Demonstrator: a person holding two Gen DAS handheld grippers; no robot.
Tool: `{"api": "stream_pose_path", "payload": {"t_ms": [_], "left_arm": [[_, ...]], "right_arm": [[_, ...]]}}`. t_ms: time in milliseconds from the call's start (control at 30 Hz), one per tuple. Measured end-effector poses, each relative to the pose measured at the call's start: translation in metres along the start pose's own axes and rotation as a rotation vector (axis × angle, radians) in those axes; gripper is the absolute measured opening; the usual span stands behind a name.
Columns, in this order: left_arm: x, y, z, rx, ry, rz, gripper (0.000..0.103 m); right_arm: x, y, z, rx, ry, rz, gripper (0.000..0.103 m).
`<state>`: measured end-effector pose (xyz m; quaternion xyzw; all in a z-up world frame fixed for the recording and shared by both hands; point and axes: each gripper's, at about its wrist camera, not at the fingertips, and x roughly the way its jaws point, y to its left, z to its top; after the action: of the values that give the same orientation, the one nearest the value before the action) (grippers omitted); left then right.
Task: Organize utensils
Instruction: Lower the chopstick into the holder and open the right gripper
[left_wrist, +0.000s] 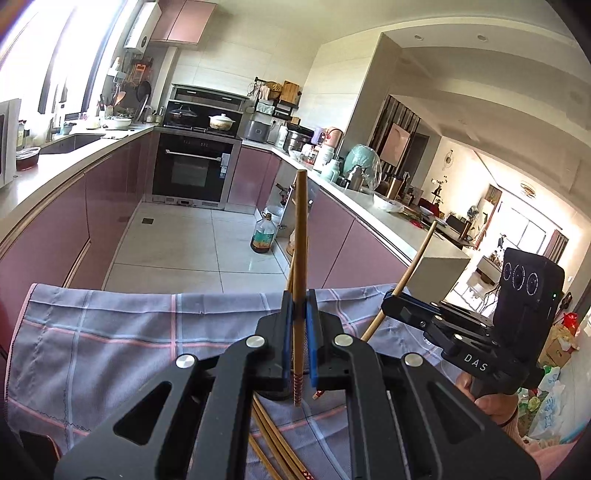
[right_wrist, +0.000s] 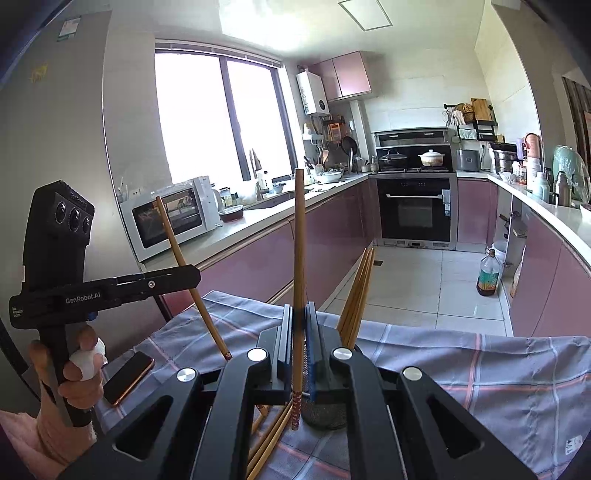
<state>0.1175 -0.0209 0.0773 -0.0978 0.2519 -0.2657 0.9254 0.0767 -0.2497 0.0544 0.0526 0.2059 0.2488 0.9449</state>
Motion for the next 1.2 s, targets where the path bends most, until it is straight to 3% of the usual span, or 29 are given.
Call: {"api": "stream_pose_path", "payload": {"t_ms": [433, 733, 933, 1200], "left_arm": [[0.004, -0.016, 0.027, 0.030, -0.037, -0.010, 0.007], [0.017, -0.024, 0.035, 0.051, -0.040, 0.034, 0.007], [0.040, -0.021, 0.032, 0.052, 0.021, 0.074, 0.007], [0.069, -0.016, 0.021, 0.084, 0.140, 0.127, 0.007]], "right_arm": [[-0.005, -0.002, 0.022, -0.022, -0.066, -0.025, 0.005], [0.009, -0.009, 0.027, -0.009, -0.072, -0.054, 0.005], [0.024, -0.012, 0.023, -0.007, -0.022, -0.068, 0.005], [0.050, -0.017, 0.012, -0.012, 0.115, -0.074, 0.005]]}}
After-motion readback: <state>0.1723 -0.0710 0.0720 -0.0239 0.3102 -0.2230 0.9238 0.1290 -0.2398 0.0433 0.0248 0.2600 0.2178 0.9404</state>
